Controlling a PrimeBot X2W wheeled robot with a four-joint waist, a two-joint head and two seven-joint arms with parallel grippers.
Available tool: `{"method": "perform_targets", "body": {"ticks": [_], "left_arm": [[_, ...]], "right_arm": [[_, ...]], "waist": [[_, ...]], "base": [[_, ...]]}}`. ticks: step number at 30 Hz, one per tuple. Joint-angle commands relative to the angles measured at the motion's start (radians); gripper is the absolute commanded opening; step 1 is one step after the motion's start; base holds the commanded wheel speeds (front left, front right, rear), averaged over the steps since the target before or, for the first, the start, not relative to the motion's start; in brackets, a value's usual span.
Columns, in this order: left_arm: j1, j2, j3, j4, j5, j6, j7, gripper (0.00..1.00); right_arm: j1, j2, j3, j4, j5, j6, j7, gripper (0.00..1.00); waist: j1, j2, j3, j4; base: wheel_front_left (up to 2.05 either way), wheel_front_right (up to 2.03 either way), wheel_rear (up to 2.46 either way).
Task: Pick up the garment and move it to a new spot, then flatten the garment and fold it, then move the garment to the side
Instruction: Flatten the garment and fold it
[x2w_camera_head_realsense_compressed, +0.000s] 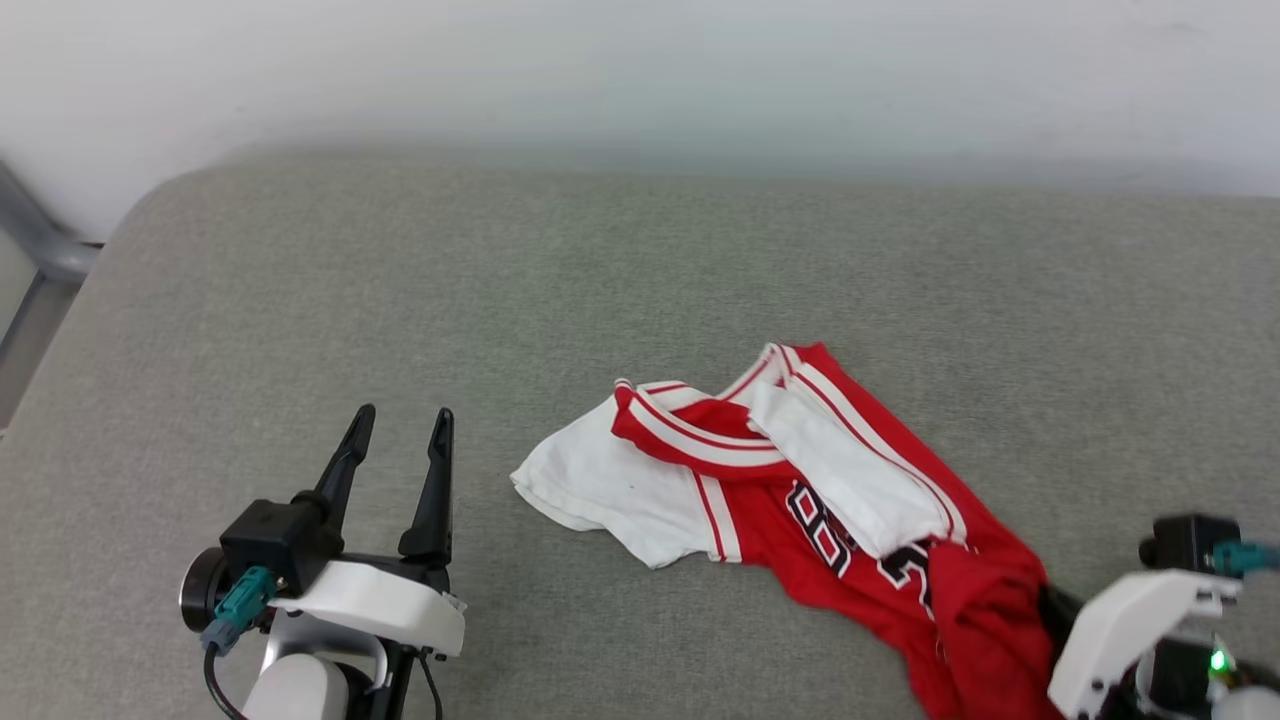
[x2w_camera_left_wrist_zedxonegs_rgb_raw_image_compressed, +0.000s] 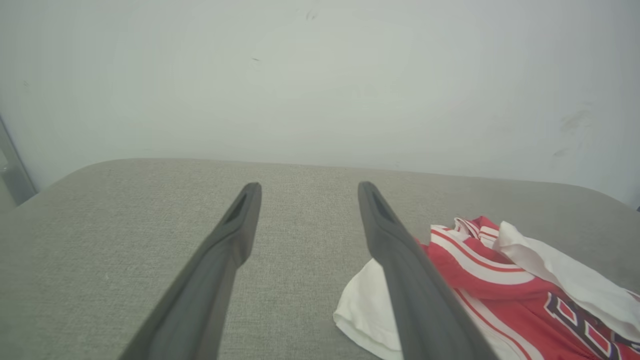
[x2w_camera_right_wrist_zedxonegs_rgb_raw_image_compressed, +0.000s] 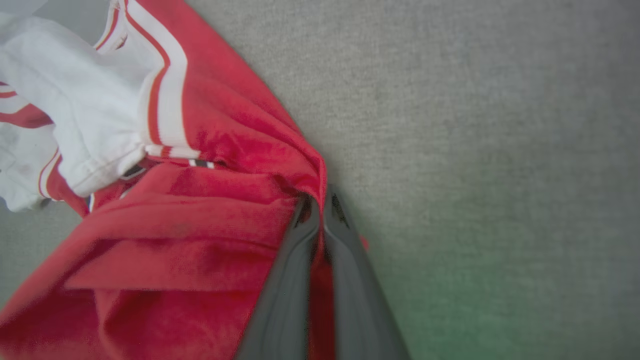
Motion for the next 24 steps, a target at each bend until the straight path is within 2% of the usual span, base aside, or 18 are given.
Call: {"method": "perform_targets", "body": {"ticks": [1,8,9,10,11,18,24], "left_arm": [[0.01,0.004,0.002,0.003,0.005,0.002,-0.002,1.0],[0.032,0.012,0.002,0.014,0.0,0.006,-0.002,1.0],[0.035,0.013,0.001,0.014,-0.002,0.004,-0.002,1.0],[0.037,0.015,0.0,0.016,-0.002,0.005,0.001,1.0],[0.038,0.016,-0.002,0.018,-0.003,0.005,0.002,1.0],[0.047,0.021,-0.013,0.025,-0.002,0.013,0.01,1.0],[0.058,0.022,-0.019,0.022,-0.006,0.021,0.022,1.0]], "right_arm": [[0.037,0.017,-0.021,-0.011,-0.01,-0.001,0.003,0.0],[0.194,0.094,-0.1,-0.087,-0.05,-0.001,0.03,0.0],[0.204,0.1,-0.101,-0.101,-0.059,-0.001,0.022,0.1],[0.212,0.106,-0.102,-0.116,-0.064,-0.001,0.014,0.62],[0.216,0.11,-0.105,-0.131,-0.077,-0.001,-0.005,1.0],[0.243,0.131,-0.101,-0.224,-0.13,-0.001,-0.186,1.0],[0.254,0.132,-0.037,-0.276,-0.122,-0.001,-0.293,1.0]], "waist": [[0.0,-0.0001,-0.01,-0.015],[0.0,-0.0001,-0.025,-0.038],[0.0,-0.0001,-0.026,-0.04],[0.0,-0.0001,-0.027,-0.042],[0.0,-0.0001,-0.031,-0.043],[0.0,-0.0001,-0.059,-0.039],[0.0,-0.0001,-0.083,-0.04]], "base": [[0.0,0.0,0.0],[0.0,0.0,0.0],[0.0,0.0,0.0],[0.0,0.0,0.0],[0.0,0.0,0.0],[0.0,0.0,0.0],[0.0,0.0,0.0]]}}
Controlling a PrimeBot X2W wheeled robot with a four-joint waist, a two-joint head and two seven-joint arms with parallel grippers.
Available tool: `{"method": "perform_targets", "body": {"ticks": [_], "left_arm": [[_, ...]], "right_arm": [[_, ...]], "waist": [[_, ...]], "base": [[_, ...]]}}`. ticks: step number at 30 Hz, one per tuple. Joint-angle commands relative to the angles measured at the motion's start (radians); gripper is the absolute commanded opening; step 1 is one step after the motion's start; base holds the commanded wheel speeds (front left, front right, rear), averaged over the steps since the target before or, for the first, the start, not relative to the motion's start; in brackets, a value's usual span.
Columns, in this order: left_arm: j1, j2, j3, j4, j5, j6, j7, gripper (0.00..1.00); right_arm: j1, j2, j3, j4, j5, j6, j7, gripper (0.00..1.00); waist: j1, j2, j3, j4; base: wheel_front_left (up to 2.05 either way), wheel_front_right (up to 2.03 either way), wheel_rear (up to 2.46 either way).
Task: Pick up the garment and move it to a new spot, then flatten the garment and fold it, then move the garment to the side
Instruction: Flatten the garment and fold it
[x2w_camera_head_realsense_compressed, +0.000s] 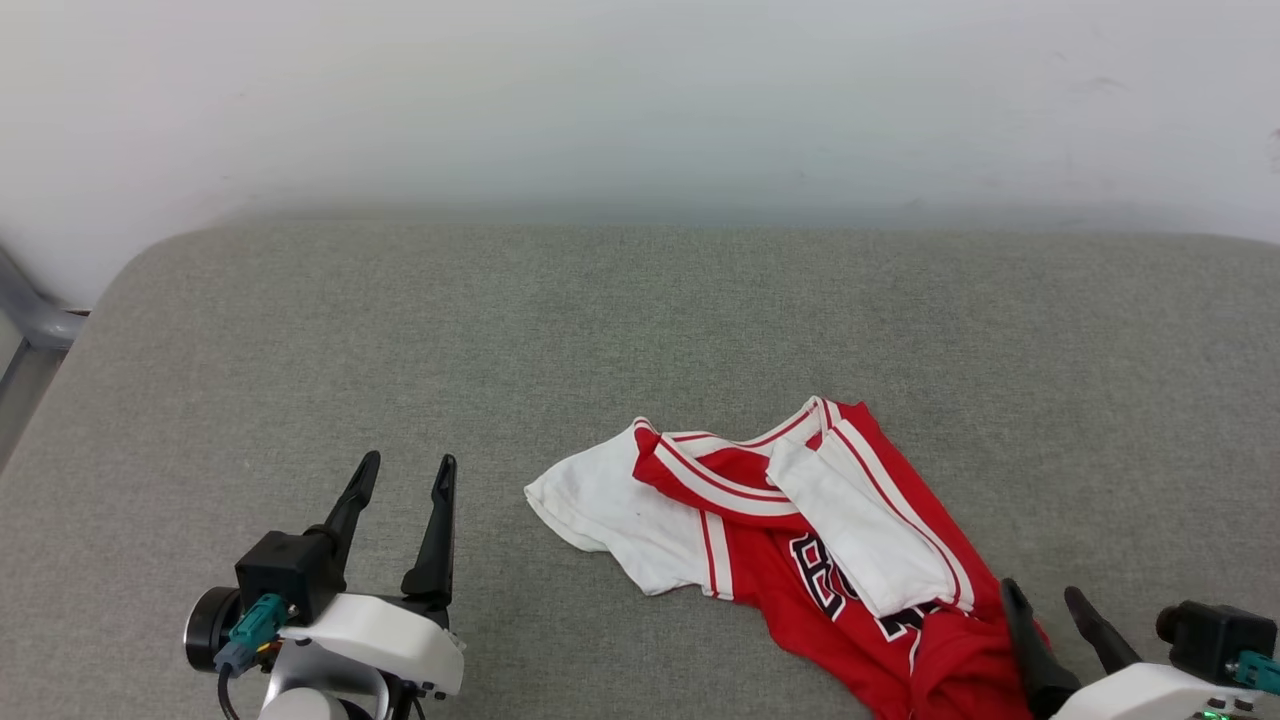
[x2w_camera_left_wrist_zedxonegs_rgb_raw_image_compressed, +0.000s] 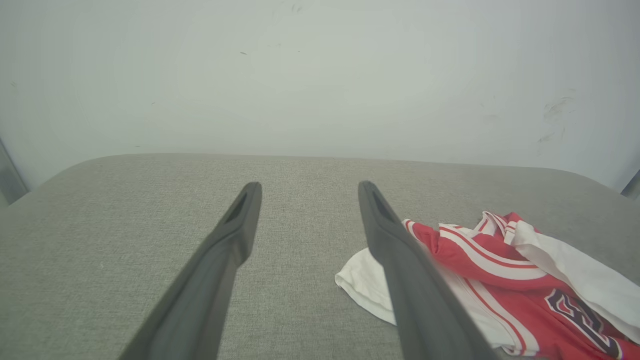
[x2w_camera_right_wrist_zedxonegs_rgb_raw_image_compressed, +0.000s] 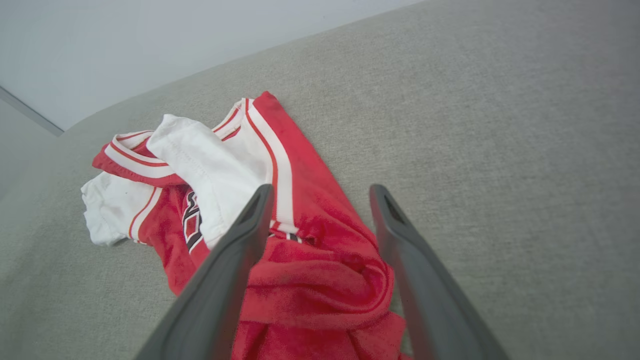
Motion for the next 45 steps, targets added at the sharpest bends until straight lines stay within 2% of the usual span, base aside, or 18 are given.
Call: {"method": "perform_targets", "body": {"ticks": [1,4,7,16,25,26,27,28,32,36,45], "left_arm": [[0.009,0.002,-0.002,-0.003,-0.003,0.005,0.002,1.0],[0.007,-0.001,-0.007,-0.008,-0.005,0.008,0.005,1.0],[-0.002,-0.002,-0.01,-0.012,-0.008,0.008,0.006,1.0],[-0.039,-0.016,-0.017,-0.014,-0.022,0.008,-0.006,1.0],[-0.079,-0.029,-0.02,-0.001,-0.031,-0.002,-0.018,1.0],[-0.095,-0.033,-0.016,0.009,-0.03,-0.003,-0.022,1.0],[-0.096,-0.033,-0.014,0.011,-0.03,-0.003,-0.023,1.0],[-0.098,-0.034,-0.013,0.013,-0.029,-0.004,-0.023,1.0],[-0.097,-0.034,-0.003,0.02,-0.024,-0.004,-0.025,1.0],[-0.093,-0.034,0.006,0.017,-0.016,-0.004,-0.025,1.0],[-0.092,-0.034,0.015,0.007,-0.005,-0.01,-0.024,1.0]], "right_arm": [[-0.003,0.002,0.014,-0.011,-0.008,0.0,-0.003,1.0],[-0.035,0.002,0.044,-0.021,-0.039,0.0,0.053,1.0],[-0.082,-0.028,0.083,-0.013,-0.047,0.0,0.162,1.0],[-0.273,-0.2,0.249,-0.012,0.012,0.0,0.497,1.0],[-0.426,-0.288,0.394,0.034,0.048,0.0,0.607,1.0],[-0.469,-0.307,0.435,0.063,0.064,0.0,0.626,0.67],[-0.476,-0.311,0.441,0.068,0.065,0.0,0.626,0.47],[-0.481,-0.314,0.444,0.071,0.068,0.0,0.621,0.0],[-0.501,-0.31,0.424,0.068,0.071,0.0,0.589,0.0],[-0.498,-0.295,0.359,0.07,0.073,0.0,0.553,0.0],[-0.392,-0.216,0.055,0.118,0.059,0.0,0.475,0.0]], "waist": [[0.0001,-0.0001,-0.004,0.0],[0.0001,-0.0001,-0.005,0.005],[0.0001,-0.0001,0.006,0.016],[0.0001,-0.0001,0.081,0.079],[0.0001,-0.0001,0.149,0.126],[0.0001,-0.0001,0.17,0.135],[0.0001,-0.0001,0.174,0.135],[0.0001,-0.0001,0.176,0.135],[0.0001,-0.0001,0.176,0.121],[0.0001,-0.0001,0.162,0.097],[0.0001,-0.0001,0.152,0.057]], "base": [[0.0,0.0,0.0],[0.0,0.0,0.0],[0.0,0.0,0.0],[0.0,0.0,0.0],[0.0,0.0,0.0],[0.0,0.0,0.0],[0.0,0.0,0.0],[0.0,0.0,0.0],[0.0,0.0,0.0],[0.0,0.0,0.0],[0.0,0.0,0.0]]}}
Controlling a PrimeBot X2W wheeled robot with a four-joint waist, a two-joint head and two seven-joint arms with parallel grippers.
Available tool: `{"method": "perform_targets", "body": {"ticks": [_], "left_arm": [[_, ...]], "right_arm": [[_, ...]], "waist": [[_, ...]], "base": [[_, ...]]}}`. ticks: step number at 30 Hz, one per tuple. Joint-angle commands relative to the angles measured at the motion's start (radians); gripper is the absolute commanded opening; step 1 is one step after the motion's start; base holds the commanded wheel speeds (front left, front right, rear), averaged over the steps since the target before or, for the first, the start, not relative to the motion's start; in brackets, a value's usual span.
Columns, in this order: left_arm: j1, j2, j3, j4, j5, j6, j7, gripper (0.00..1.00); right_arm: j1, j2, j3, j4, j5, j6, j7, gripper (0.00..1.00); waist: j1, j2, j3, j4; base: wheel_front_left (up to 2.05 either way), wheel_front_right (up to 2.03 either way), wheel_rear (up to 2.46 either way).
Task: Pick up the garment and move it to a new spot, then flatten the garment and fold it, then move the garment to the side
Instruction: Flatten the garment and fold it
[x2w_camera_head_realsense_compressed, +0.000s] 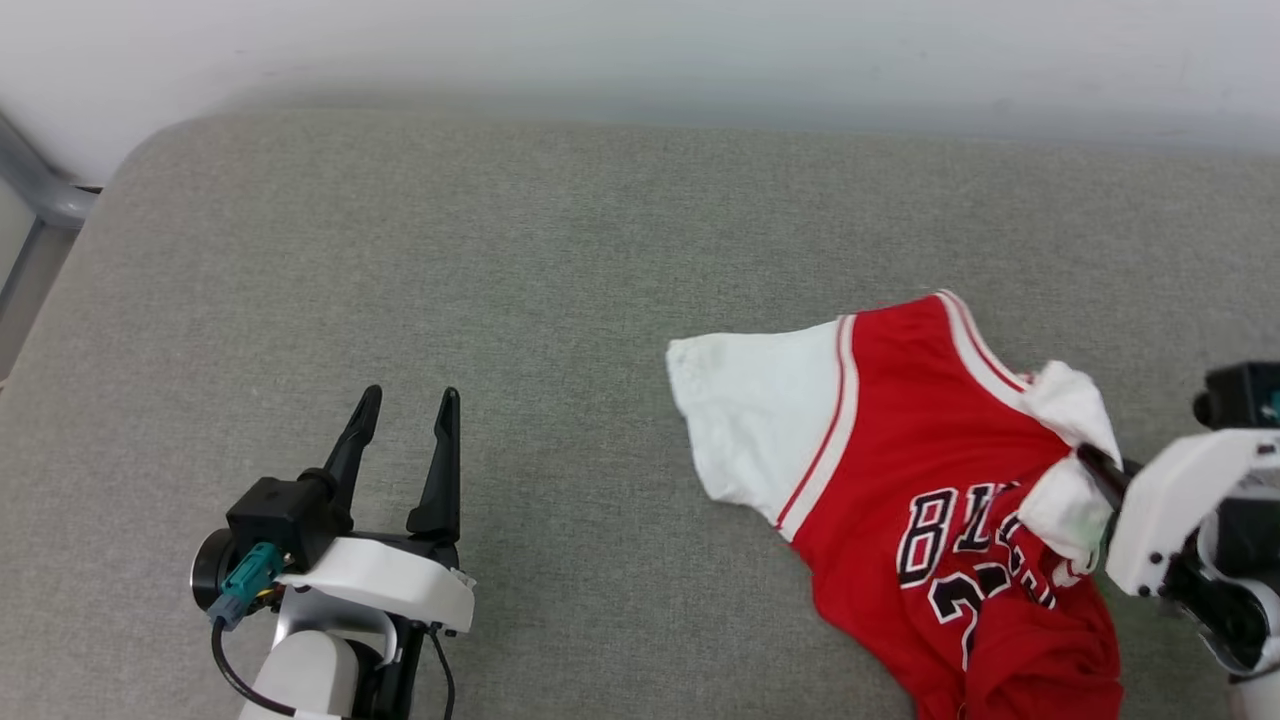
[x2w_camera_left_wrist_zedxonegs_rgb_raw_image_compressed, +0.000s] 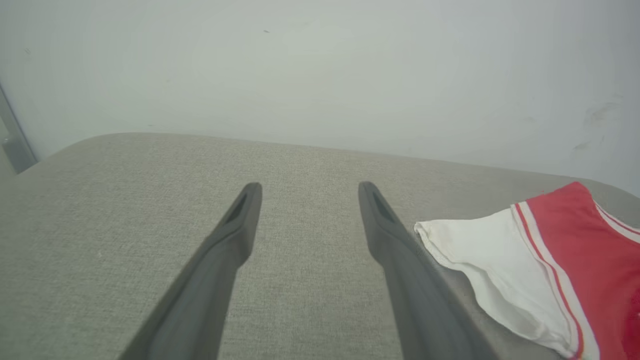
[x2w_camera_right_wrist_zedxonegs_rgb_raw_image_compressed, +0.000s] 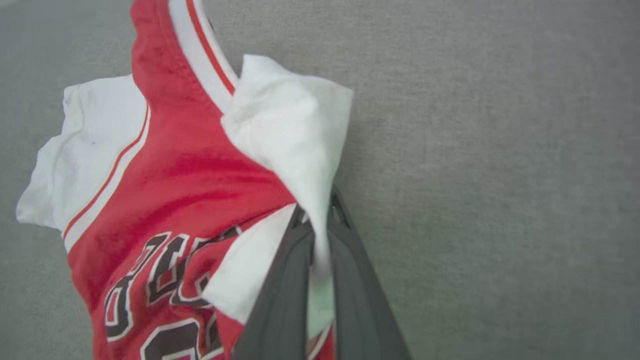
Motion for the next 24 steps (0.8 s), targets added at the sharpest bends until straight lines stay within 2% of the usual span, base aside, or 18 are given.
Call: {"method": "perform_targets", "body": {"ticks": [1,5,6,7,8,16,24], "left_arm": [[0.001,0.0,0.002,-0.004,0.008,-0.005,-0.002,1.0],[0.004,0.003,0.003,-0.004,0.009,-0.005,-0.002,1.0],[0.003,0.004,0.004,-0.005,0.01,-0.005,-0.003,1.0],[0.002,0.005,0.005,-0.006,0.01,-0.005,-0.003,1.0],[0.0,0.006,0.005,-0.005,0.011,-0.006,-0.003,1.0],[0.006,0.014,0.008,0.001,0.013,-0.005,-0.002,1.0],[0.032,0.019,0.01,0.017,0.009,0.007,-0.002,1.0]], "right_arm": [[0.019,0.016,-0.023,0.008,-0.005,0.0,-0.008,0.0],[0.063,0.059,-0.126,0.054,-0.013,0.0,-0.043,0.02],[0.069,0.07,-0.146,0.069,-0.013,0.0,-0.056,0.28],[0.073,0.081,-0.163,0.082,-0.01,0.0,-0.068,0.59],[0.075,0.09,-0.178,0.091,-0.013,0.0,-0.086,1.0],[0.086,0.148,-0.232,0.103,-0.056,0.0,-0.296,1.0],[0.124,0.197,-0.243,-0.01,-0.176,0.0,-0.55,1.0]], "waist": [[0.0,0.0,0.001,-0.005],[0.0,0.0,0.008,-0.015],[0.0,0.0,0.01,-0.017],[0.0,0.0,0.013,-0.019],[0.0,0.0,0.014,-0.02],[0.0,0.0,0.006,-0.034],[0.0,0.0,-0.046,-0.044]], "base": [[0.0,0.0,0.0],[0.0,0.0,0.0],[0.0,0.0,0.0],[0.0,0.0,0.0],[0.0,0.0,0.0],[0.0,0.0,0.0],[0.0,0.0,0.0]]}}
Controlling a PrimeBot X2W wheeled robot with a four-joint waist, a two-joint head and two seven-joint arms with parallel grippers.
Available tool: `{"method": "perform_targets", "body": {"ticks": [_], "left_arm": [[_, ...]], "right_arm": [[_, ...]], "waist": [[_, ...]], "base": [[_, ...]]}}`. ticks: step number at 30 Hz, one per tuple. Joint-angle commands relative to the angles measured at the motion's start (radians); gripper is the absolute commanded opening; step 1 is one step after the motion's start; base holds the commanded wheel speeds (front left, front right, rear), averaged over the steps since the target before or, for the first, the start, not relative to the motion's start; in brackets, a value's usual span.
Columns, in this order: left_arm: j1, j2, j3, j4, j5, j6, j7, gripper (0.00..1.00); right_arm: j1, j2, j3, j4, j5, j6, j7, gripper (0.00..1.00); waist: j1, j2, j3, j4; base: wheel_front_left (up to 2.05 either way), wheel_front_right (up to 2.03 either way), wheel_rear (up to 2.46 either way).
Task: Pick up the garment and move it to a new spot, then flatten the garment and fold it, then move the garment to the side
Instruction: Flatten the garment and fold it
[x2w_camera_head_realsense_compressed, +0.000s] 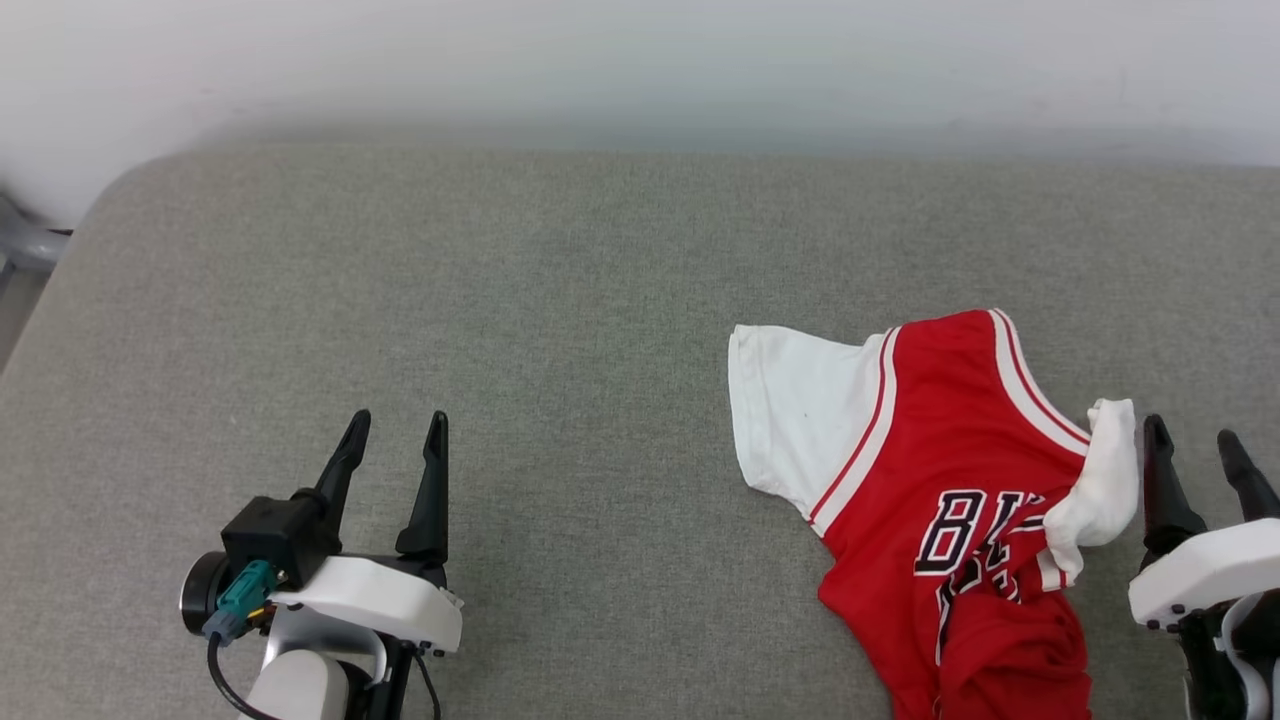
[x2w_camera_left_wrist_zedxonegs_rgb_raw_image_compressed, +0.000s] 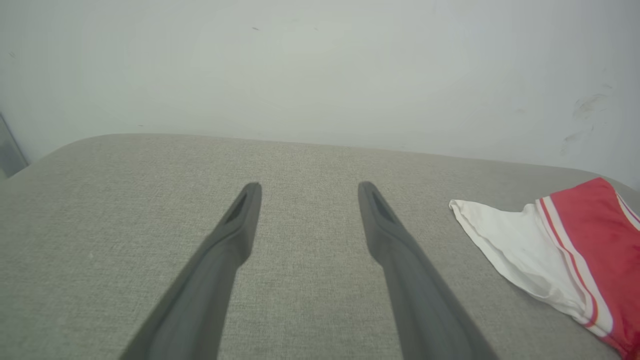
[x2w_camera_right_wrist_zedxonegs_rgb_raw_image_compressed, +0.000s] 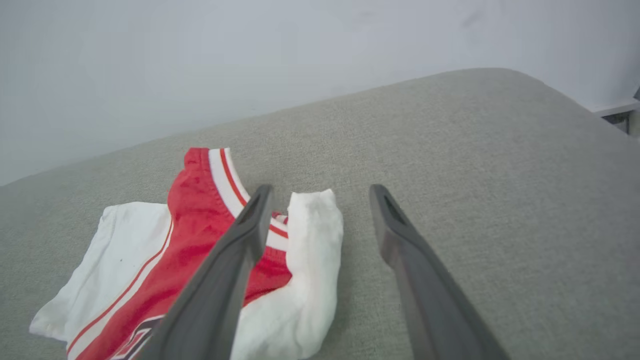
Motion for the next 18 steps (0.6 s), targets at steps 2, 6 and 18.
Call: {"method": "perform_targets", "body": {"ticks": [2,6,18], "left_arm": [[0.016,0.006,0.002,0.004,0.002,0.008,-0.001,1.0],[0.033,0.01,0.0,0.009,0.001,0.017,0.008,1.0],[0.058,0.027,-0.016,-0.006,0.006,0.034,0.05,1.0]], "right_arm": [[0.024,0.014,0.016,-0.041,-0.039,0.0,-0.054,1.0],[0.066,0.024,0.057,-0.101,-0.084,0.0,-0.104,1.0],[0.22,0.029,0.197,-0.281,-0.098,0.0,-0.078,1.0]], "waist": [[0.0,-0.0001,-0.023,-0.005],[0.0,-0.0001,-0.054,-0.011],[0.0,-0.0001,-0.099,-0.038]], "base": [[0.0,0.0,0.0],[0.0,0.0,0.0],[0.0,0.0,0.0]]}}
